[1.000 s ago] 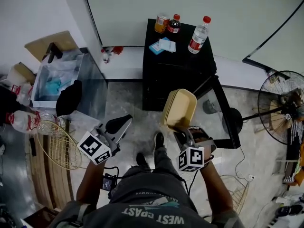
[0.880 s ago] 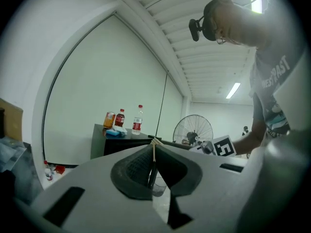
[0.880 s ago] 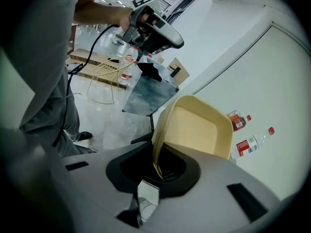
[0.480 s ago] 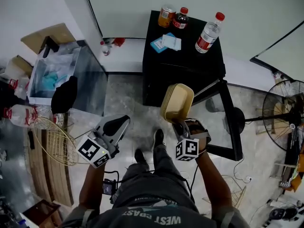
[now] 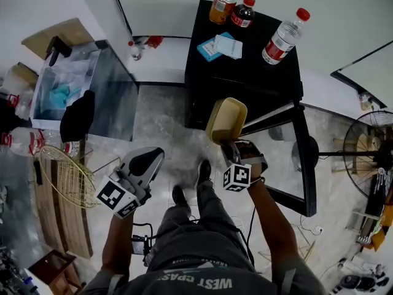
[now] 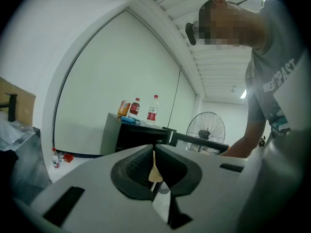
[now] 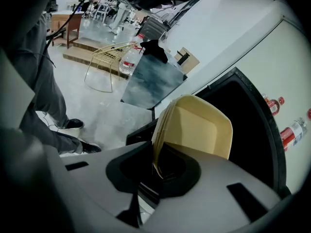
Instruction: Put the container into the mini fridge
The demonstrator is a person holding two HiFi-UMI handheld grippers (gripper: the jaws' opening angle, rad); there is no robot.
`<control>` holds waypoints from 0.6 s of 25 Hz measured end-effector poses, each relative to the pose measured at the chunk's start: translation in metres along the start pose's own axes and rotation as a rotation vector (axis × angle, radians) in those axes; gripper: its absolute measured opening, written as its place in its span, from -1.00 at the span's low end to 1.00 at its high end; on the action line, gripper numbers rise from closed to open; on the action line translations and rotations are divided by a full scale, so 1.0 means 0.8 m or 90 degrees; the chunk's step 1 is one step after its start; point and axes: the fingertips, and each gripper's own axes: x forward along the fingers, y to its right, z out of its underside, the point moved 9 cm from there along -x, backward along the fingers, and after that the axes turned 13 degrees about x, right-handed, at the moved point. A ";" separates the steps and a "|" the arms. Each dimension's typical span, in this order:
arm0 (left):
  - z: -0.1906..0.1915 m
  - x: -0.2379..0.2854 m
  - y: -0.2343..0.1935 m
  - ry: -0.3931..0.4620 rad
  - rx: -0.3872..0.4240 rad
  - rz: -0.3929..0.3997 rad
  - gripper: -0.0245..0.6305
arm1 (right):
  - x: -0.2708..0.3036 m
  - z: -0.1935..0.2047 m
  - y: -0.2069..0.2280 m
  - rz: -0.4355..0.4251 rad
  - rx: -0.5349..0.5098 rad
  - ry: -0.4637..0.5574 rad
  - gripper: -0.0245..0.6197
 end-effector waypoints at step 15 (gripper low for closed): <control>0.039 -0.005 -0.028 -0.011 -0.014 -0.030 -0.85 | 0.099 0.013 0.022 0.001 -0.013 -0.022 -0.75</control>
